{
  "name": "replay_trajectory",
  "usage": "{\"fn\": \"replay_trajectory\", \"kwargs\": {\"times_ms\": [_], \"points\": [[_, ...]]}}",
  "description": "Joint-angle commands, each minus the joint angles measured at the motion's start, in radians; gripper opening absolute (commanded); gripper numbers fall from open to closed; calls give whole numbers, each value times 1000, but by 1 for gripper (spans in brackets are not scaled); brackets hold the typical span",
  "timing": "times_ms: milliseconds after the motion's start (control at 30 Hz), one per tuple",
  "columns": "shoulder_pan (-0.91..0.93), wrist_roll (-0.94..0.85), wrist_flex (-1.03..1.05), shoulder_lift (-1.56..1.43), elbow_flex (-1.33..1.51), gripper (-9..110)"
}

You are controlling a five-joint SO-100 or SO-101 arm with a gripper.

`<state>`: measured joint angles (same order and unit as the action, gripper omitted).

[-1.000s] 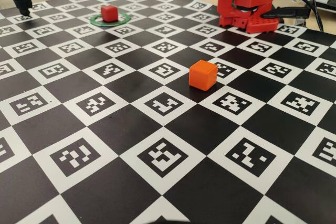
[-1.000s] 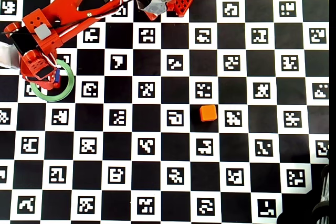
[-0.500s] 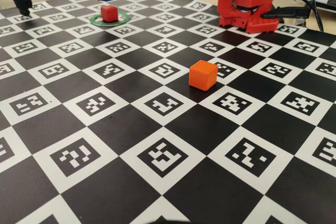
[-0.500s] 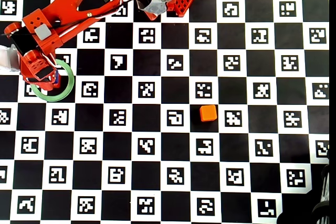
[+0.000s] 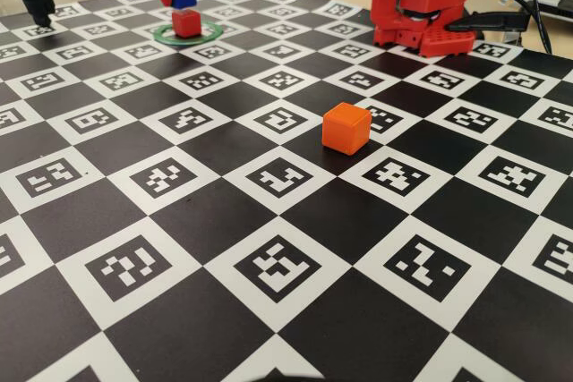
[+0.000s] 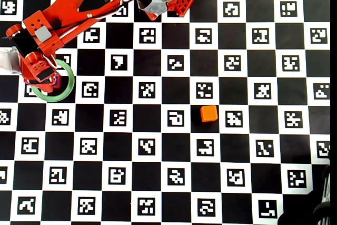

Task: Grab the red cube then put it in the green circle then put the blue cube on top and finally the orange cube on top

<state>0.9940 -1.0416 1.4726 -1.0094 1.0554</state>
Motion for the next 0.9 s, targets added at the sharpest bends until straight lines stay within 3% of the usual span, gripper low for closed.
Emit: {"fn": "replay_trajectory", "kwargs": {"times_ms": [0,600,700,867], "points": [[15,-15,-11,-118,-9,9],[11,15,-34,-123,25,10],[12,-11,-28,-127,35,15],[12,-5,-31,-132,35,34]]}}
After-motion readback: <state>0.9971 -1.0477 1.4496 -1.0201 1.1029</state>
